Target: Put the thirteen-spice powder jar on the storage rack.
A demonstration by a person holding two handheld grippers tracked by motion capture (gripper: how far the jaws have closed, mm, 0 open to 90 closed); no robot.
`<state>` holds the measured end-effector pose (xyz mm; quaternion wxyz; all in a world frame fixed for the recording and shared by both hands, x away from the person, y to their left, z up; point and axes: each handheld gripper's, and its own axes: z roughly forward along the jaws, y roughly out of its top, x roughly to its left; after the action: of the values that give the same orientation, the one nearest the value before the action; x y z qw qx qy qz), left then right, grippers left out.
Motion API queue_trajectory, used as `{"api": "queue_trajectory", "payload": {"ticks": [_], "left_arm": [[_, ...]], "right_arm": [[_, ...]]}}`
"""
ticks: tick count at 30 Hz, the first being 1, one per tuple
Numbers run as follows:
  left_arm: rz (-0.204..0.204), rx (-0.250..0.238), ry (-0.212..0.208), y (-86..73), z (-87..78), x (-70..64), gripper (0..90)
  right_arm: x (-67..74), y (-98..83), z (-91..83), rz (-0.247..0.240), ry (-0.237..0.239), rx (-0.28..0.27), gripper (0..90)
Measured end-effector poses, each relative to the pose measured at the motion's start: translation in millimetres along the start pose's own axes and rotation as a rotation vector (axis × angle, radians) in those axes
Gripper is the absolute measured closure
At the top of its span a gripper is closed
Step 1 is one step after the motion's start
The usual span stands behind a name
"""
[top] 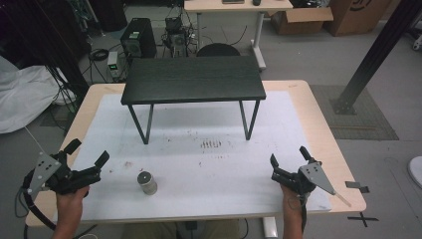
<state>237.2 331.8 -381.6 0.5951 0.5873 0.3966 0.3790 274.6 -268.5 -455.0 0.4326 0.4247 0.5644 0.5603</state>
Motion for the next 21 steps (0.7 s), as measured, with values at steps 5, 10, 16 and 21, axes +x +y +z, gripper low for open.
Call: {"api": "queue_trajectory", "payload": {"ticks": [5,10,16,21], "left_arm": [[0.000,0.002,-0.059,6.5,-0.9,-9.0,0.2],[0.002,0.013,-0.099,8.5,-0.9,-15.5,0.2],[0.009,0.029,-0.134,7.3,-0.5,-24.3,0.3],[0.007,0.049,-0.159,3.0,1.0,-30.2,0.3]], "right_arm": [[0.2,0.1,0.1,-0.001,-0.001,0.001,0.0],[0.2,0.0,0.0,0.000,0.000,0.001,0.0],[0.2,0.0,0.0,0.001,0.000,0.001,0.0],[0.1,0.1,0.0,0.001,0.000,0.000,0.0]]}}
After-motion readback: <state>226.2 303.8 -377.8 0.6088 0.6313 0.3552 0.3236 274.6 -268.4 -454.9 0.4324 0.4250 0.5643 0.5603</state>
